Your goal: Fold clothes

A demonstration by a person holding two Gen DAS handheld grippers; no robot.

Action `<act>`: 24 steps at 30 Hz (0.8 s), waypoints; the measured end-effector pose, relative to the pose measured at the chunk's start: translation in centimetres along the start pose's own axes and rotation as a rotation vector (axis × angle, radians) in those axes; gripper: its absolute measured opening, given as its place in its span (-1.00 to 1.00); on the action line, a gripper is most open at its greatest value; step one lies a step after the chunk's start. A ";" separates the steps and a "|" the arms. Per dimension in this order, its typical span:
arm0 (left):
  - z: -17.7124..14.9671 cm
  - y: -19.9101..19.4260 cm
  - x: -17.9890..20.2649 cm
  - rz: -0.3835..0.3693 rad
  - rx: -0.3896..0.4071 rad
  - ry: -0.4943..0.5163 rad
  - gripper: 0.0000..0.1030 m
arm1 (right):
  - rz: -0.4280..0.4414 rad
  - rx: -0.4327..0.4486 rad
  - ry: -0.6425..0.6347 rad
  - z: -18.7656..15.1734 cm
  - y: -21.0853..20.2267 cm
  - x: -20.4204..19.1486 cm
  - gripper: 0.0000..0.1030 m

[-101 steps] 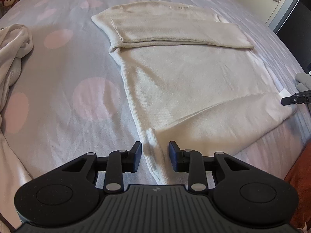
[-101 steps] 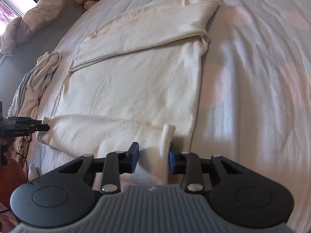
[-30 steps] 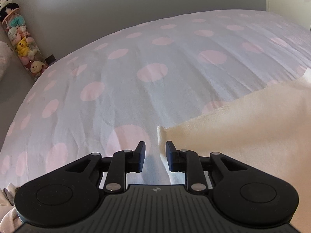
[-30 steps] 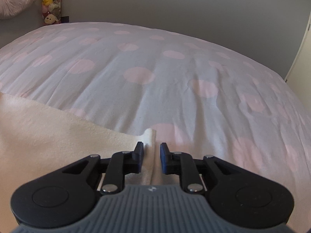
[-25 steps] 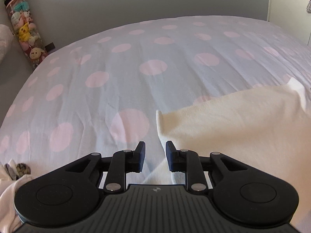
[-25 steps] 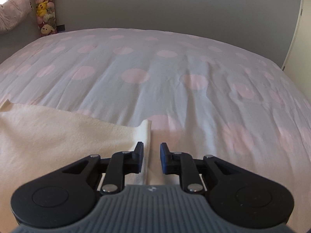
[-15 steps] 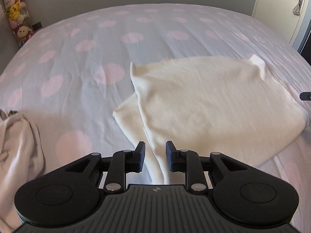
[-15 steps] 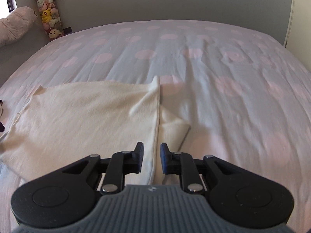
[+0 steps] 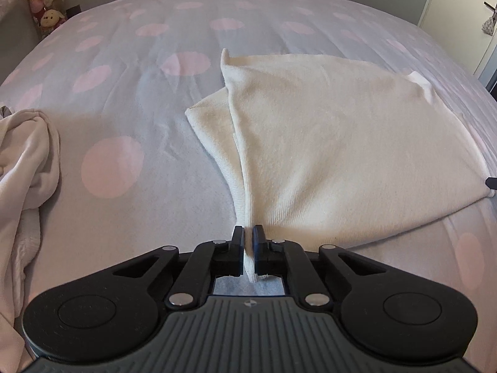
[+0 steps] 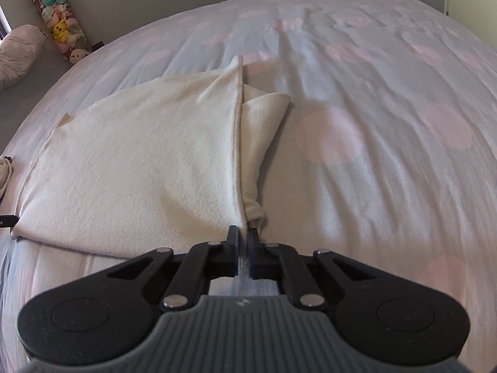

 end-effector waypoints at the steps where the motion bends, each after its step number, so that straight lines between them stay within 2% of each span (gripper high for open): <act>1: -0.1 -0.2 -0.3 0.000 -0.003 -0.013 -0.92 | -0.002 0.002 0.003 -0.1 -0.3 0.1 -0.88; 5: -1.0 -1.0 -2.2 0.035 -0.017 -0.070 -0.91 | -0.028 0.006 0.024 -0.7 -1.8 0.3 -0.87; 7: -1.4 -1.7 -2.9 0.008 -0.019 -0.126 -0.89 | -0.063 0.002 0.041 -1.3 -2.6 0.8 -0.77; 8: -1.5 -2.1 -3.1 -0.009 -0.015 -0.152 -0.72 | -0.060 0.013 0.055 -1.4 -3.1 1.0 -0.73; 9: -1.5 -2.5 -3.1 -0.024 -0.009 -0.174 -0.43 | -0.050 0.025 0.068 -1.5 -3.5 1.1 -0.68; 11: -1.4 -3.3 -2.8 -0.016 0.027 -0.191 -0.12 | -0.026 0.055 0.086 -1.6 -4.2 0.8 -0.32; 12: -1.3 -3.8 -2.3 0.003 0.058 -0.166 -0.12 | -0.018 0.067 0.078 -1.5 -4.4 0.5 -0.29; 15: -1.1 -4.8 0.1 0.070 0.132 -0.013 -0.12 | -0.028 0.075 -0.064 -1.3 -4.6 -1.9 -0.29; 19: -1.6 -5.5 3.7 0.144 0.224 0.208 -0.11 | -0.050 0.040 -0.364 -2.1 -4.0 -6.2 -0.30; 24: -3.0 -5.0 7.4 0.248 0.308 0.488 -0.12 | -0.080 -0.039 -0.618 -3.5 -1.9 -8.9 -0.30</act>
Point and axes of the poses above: each gripper's, at about its wrist camera, not at the fingertips, and y roughly the way its jaws point, x to its right, z to its top, the point moved 7 cm from there along y, roughly the way its jaws point, and after that the axes turned 14 degrees about z, right-handed, at the moved point
